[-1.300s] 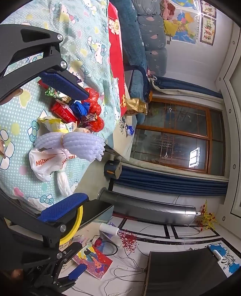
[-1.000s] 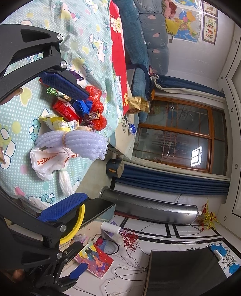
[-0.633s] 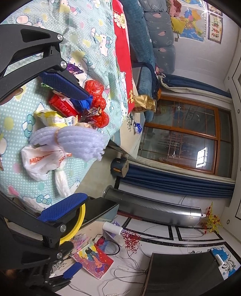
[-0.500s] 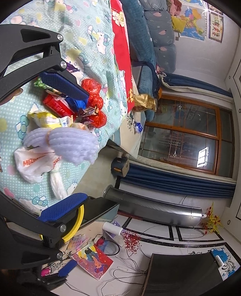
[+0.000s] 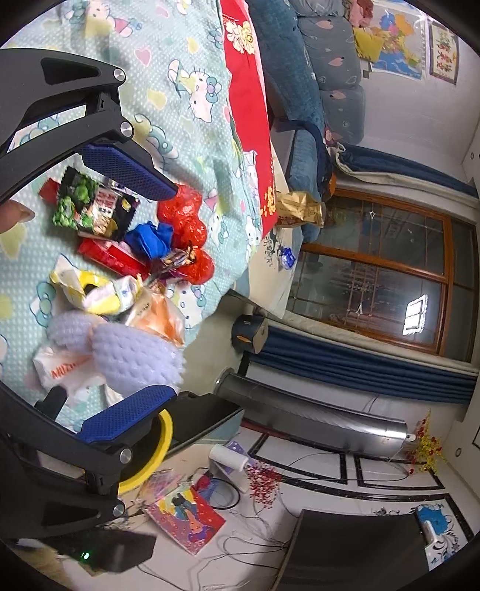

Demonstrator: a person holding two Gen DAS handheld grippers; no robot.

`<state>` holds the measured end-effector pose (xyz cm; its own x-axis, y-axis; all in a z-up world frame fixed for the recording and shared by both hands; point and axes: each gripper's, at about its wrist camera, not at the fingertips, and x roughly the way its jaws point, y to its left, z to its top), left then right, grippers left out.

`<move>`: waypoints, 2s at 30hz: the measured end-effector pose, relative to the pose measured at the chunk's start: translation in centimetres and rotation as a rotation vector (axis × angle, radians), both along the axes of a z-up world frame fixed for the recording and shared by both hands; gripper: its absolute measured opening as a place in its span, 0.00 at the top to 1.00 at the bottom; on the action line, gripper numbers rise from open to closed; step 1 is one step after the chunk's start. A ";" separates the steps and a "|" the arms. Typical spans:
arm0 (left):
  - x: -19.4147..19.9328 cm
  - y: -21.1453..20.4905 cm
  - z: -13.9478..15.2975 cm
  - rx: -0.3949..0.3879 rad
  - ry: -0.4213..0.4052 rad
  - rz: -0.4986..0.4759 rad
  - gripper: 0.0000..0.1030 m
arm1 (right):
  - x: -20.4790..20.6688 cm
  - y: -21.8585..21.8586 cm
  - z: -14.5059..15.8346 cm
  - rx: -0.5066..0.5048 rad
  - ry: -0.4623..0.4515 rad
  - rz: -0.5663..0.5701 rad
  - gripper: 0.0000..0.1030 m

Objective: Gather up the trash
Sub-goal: 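Grasp the white foam net with the left tool while the right tool grasps the white plastic bag, then carry both items over the yellow bin and open both tools to drop them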

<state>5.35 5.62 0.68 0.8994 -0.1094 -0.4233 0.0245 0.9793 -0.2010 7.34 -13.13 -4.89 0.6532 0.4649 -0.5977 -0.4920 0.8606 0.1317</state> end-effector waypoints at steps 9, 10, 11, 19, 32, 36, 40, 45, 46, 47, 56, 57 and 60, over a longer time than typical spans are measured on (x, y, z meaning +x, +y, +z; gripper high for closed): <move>2.0 -1.9 -1.7 -0.037 0.065 -0.144 0.09 | 1.9 0.7 -2.5 -0.014 0.119 0.045 0.48; 2.6 -2.3 -2.0 -0.034 0.074 -0.158 0.16 | 2.0 0.6 -2.7 -0.009 0.130 0.044 0.51; 2.9 -2.6 -2.1 -0.036 0.081 -0.169 0.20 | 2.1 0.4 -2.8 -0.001 0.137 0.043 0.54; 4.3 -4.5 -2.7 -0.023 0.123 -0.227 0.65 | 1.8 -0.1 -2.4 0.028 0.121 0.064 0.71; 2.7 -2.5 2.6 -0.096 -0.009 -0.169 0.74 | 1.9 -1.8 1.7 0.090 0.027 0.033 0.78; 2.6 -3.0 4.0 -0.102 -0.036 -0.184 0.74 | 2.2 -3.2 3.0 0.095 -0.015 -0.009 0.78; 2.9 -3.9 4.6 -0.110 -0.042 -0.211 0.75 | 2.8 -4.9 4.0 0.099 -0.039 -0.055 0.78; 3.7 -5.5 4.7 -0.093 -0.040 -0.247 0.75 | 3.2 -7.5 4.8 0.096 -0.057 -0.126 0.78; 3.9 -5.9 4.7 -0.093 -0.037 -0.254 0.75 | 3.2 -8.0 4.9 0.094 -0.059 -0.140 0.78; 4.2 -6.3 4.7 -0.096 -0.036 -0.267 0.75 | 3.3 -8.7 5.0 0.092 -0.062 -0.159 0.78; 6.2 -10.7 5.1 -0.105 -0.049 -0.365 0.75 | 3.7 -14.0 5.8 0.077 -0.094 -0.305 0.78; 6.5 -11.3 5.1 -0.102 -0.049 -0.376 0.75 | 3.8 -14.6 5.8 0.075 -0.095 -0.325 0.78; 6.9 -12.8 5.0 -0.092 -0.043 -0.405 0.75 | 4.0 -16.1 5.7 0.068 -0.086 -0.377 0.78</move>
